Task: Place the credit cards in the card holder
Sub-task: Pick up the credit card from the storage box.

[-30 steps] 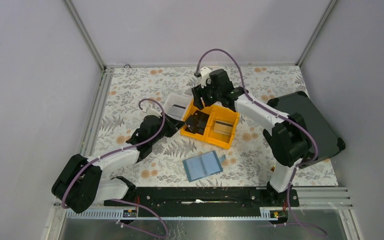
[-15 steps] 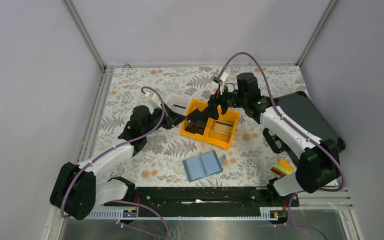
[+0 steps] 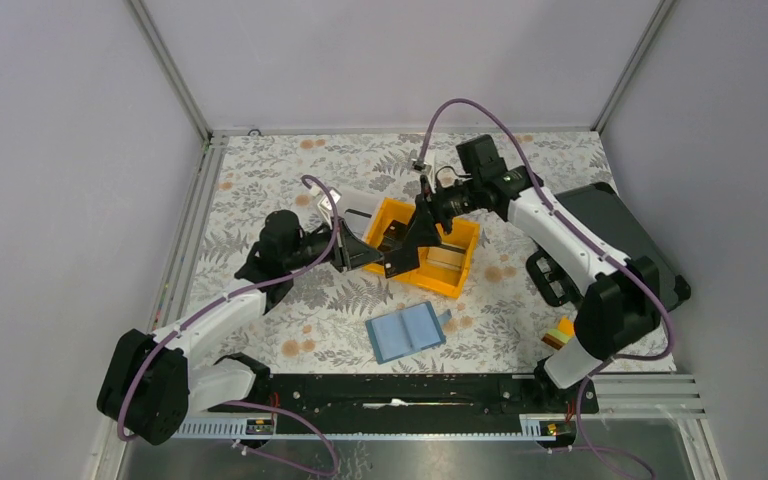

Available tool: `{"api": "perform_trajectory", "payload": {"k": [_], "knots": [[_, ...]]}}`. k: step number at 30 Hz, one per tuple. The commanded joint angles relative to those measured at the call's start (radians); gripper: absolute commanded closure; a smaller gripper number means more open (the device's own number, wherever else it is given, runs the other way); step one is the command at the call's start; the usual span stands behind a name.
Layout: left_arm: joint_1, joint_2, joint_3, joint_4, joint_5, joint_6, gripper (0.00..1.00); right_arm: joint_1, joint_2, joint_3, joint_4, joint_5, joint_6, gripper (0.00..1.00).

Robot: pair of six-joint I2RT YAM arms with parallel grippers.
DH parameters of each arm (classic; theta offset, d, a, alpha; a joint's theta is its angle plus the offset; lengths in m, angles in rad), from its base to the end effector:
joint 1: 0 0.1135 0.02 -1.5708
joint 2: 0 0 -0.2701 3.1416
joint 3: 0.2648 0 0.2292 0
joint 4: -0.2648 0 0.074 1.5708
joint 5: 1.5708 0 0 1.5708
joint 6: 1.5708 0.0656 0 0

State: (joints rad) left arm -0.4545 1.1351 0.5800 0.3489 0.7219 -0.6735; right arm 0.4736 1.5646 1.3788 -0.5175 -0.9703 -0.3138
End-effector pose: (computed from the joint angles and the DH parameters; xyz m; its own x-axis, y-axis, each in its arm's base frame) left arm 0.2022 -0.1471 0.2675 -0.7118 -0.1732 -0.6807 0.5971 0.3612 -0.7163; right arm 0.2703 0.1994 0.3299 -0.2950 -0.3472 -0.8902 -0.9555 0.1143 0.2721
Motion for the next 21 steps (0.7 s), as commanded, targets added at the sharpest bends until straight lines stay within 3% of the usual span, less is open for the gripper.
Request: {"api": "perform_trajectory", "payload": {"k": [1, 12, 15, 20, 21], "knots": [[-0.014, -0.021, 0.019, 0.089, 0.108, 0.004, 1.0, 0.043, 0.099, 0.097, -0.224, -0.052, -0.106, 0.36], [-0.024, -0.024, 0.021, 0.079, 0.109, 0.005, 1.0, 0.093, 0.176, 0.146, -0.293, -0.06, -0.159, 0.52], [-0.024, -0.025, 0.022, 0.076, 0.101, 0.005, 1.0, 0.094, 0.179, 0.147, -0.31, -0.072, -0.165, 0.64], [-0.024, -0.027, 0.027, 0.054, 0.074, 0.006, 1.0, 0.095, 0.174, 0.16, -0.327, -0.079, -0.157, 1.0], [-0.024, -0.03, 0.03, 0.041, 0.065, 0.011, 1.0, 0.095, 0.156, 0.152, -0.311, -0.073, -0.137, 1.0]]}}
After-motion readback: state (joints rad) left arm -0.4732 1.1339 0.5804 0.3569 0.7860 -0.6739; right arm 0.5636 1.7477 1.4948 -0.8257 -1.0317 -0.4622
